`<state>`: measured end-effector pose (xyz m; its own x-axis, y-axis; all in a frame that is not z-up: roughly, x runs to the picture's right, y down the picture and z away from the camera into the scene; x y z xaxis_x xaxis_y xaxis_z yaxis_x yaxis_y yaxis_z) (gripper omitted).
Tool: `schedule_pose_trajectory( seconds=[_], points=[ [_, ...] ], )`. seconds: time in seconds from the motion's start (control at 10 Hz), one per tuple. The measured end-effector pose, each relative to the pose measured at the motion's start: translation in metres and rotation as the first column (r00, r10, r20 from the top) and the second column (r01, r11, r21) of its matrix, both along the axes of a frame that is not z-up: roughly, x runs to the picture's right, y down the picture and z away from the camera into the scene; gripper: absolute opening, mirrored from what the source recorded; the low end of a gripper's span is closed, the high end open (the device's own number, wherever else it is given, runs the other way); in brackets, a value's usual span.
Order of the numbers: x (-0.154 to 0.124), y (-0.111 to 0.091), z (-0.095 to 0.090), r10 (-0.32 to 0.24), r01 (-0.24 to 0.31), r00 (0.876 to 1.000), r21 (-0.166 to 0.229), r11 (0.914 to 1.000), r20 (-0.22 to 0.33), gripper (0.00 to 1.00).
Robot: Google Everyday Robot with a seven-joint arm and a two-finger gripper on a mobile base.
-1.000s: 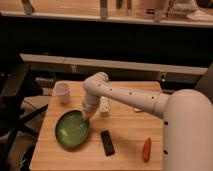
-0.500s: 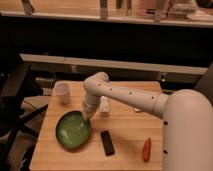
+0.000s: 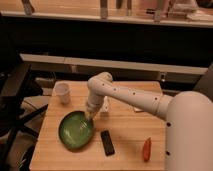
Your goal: Drag the ceramic bowl in a circle
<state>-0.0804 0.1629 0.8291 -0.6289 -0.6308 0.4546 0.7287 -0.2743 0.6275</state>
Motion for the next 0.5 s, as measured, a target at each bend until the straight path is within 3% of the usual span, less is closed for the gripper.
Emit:
schedule_pose_trajectory(
  seconds=[0.2, 0.5],
  points=[
    [-0.012, 0.004, 0.000, -0.024, 0.024, 1.000, 0.000, 0.9997, 0.015, 0.01],
    [-0.001, 0.007, 0.002, -0.032, 0.032, 0.999, 0.002, 0.9995, 0.030, 0.01]
  ],
)
